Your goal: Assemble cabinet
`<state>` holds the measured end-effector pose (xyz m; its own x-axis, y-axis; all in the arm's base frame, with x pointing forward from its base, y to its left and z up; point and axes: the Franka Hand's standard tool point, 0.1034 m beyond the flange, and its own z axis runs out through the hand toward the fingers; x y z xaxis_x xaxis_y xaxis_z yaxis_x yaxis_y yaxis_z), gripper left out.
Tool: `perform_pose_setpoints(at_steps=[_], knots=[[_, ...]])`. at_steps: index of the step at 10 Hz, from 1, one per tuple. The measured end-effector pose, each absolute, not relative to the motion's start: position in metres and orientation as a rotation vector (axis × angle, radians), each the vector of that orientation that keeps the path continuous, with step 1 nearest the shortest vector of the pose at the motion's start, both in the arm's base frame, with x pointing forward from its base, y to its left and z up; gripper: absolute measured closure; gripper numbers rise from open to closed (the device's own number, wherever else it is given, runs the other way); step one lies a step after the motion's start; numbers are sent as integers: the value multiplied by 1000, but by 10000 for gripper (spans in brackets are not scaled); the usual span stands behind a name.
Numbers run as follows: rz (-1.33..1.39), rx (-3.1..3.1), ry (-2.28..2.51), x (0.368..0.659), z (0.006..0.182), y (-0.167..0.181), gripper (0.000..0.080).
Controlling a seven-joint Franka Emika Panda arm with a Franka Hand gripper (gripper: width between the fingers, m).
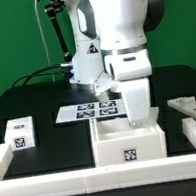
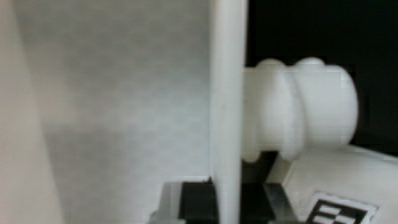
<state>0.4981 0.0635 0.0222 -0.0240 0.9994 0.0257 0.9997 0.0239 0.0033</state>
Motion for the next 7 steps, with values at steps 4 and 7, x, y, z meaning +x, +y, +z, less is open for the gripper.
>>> perform_pose_setpoints(at_steps=[4, 7], knots=[[-55, -2202, -2211, 507, 22, 101, 765], [-64, -2225, -2183, 514, 22, 111, 765]])
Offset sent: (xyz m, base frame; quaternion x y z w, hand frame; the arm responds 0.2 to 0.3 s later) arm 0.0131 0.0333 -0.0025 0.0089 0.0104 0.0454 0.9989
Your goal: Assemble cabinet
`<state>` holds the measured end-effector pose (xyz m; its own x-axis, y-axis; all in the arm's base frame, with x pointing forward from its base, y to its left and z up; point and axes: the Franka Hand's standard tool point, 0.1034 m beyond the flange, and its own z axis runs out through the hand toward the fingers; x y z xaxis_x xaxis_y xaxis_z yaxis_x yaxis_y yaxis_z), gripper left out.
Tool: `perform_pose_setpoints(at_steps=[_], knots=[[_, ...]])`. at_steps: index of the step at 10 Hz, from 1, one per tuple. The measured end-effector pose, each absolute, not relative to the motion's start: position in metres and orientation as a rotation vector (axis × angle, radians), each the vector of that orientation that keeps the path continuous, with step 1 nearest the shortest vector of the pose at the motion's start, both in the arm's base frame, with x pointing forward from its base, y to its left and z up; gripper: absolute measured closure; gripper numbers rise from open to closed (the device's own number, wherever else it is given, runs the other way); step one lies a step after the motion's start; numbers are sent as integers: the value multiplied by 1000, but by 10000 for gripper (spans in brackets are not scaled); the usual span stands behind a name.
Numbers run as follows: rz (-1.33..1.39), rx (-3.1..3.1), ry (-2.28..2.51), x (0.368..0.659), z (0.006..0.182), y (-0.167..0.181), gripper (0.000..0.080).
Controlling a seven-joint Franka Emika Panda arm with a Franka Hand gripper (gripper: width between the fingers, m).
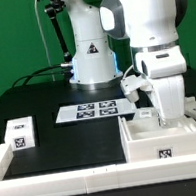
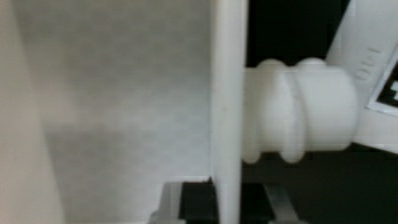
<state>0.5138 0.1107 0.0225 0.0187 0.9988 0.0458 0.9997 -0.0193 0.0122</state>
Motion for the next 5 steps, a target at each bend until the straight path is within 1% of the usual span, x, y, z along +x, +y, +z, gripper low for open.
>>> perform_pose_setpoints(at_steps=[1, 2, 3, 4, 5], knots=[[-63, -2227, -2182, 514, 22, 110, 692], [-63, -2227, -2181, 514, 22, 109, 692], [-63, -2228, -2181, 514, 22, 109, 554], [-63, -2228, -2181, 514, 22, 109, 378], [-62, -2228, -2181, 514, 22, 109, 378]])
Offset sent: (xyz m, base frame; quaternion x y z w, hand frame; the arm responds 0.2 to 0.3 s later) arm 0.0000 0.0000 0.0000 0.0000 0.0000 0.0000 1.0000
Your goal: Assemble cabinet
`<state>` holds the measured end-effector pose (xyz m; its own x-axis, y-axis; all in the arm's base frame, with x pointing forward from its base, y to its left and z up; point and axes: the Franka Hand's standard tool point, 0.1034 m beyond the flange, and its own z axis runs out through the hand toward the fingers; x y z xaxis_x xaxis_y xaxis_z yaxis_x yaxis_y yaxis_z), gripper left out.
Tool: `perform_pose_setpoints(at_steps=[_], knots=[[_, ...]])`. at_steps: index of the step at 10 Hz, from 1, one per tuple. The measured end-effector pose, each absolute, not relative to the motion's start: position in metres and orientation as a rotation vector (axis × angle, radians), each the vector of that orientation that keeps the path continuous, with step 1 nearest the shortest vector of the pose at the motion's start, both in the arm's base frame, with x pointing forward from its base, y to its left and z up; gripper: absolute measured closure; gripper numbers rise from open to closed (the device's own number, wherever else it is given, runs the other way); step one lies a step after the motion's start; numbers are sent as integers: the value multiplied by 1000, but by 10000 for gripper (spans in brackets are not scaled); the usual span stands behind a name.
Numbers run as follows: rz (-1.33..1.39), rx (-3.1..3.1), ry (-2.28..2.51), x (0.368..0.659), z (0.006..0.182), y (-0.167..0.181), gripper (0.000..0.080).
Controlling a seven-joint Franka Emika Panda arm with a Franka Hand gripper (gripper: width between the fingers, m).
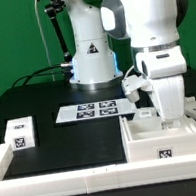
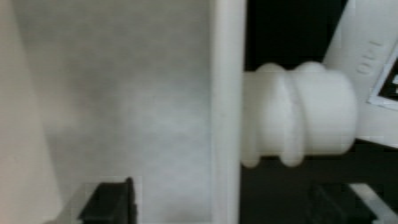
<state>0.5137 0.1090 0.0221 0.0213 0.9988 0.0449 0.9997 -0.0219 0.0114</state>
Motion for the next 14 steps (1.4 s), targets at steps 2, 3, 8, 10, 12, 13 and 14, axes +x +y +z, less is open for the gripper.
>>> perform_pose_setpoints(at_steps=[2, 3, 8, 10, 12, 13, 14], knots=[[-62, -2229, -2180, 514, 22, 109, 202], [-62, -2229, -2180, 514, 22, 108, 44], [-66, -2240, -2196, 510, 43, 107, 2], [-73, -2269, -2183, 492, 61, 112, 2], [-90, -2264, -2193, 470, 71, 127, 2], [-106, -2243, -2211, 458, 72, 139, 2], [-111, -2209, -2230, 447, 67, 150, 2]])
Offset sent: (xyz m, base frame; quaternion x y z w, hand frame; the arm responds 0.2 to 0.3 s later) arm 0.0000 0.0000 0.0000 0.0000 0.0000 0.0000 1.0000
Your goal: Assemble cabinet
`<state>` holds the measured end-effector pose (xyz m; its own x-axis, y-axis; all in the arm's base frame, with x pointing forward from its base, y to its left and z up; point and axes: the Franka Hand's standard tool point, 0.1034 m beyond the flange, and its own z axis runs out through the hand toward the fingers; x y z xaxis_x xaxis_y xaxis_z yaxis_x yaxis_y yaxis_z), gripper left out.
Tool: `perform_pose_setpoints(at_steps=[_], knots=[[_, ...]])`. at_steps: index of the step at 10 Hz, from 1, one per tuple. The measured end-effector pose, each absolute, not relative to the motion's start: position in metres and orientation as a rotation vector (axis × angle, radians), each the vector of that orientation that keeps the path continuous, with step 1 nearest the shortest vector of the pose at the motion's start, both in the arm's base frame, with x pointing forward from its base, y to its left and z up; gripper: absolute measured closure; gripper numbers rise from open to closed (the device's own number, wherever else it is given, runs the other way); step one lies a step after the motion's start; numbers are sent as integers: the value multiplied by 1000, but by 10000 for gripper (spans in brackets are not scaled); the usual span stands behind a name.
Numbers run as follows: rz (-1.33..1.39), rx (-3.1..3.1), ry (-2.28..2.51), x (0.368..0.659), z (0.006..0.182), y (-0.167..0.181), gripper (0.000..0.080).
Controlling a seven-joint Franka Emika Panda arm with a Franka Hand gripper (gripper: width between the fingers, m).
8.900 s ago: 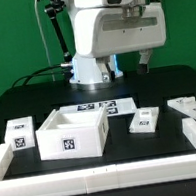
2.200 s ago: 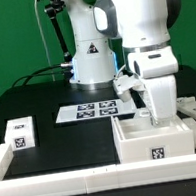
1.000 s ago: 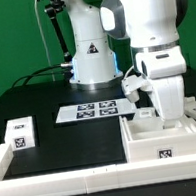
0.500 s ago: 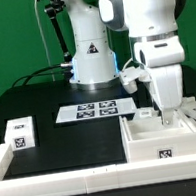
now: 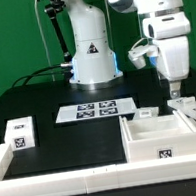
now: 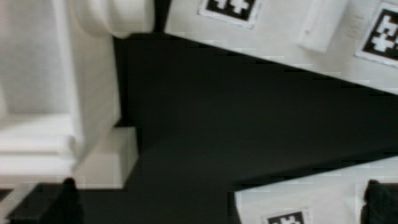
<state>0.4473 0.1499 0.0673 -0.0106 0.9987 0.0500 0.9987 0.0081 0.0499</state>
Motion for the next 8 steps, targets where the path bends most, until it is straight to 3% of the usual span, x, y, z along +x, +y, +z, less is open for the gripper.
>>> perform_pose_setpoints(at_steps=[8], knots=[[-126, -1991, -2419, 436, 53, 170, 2]])
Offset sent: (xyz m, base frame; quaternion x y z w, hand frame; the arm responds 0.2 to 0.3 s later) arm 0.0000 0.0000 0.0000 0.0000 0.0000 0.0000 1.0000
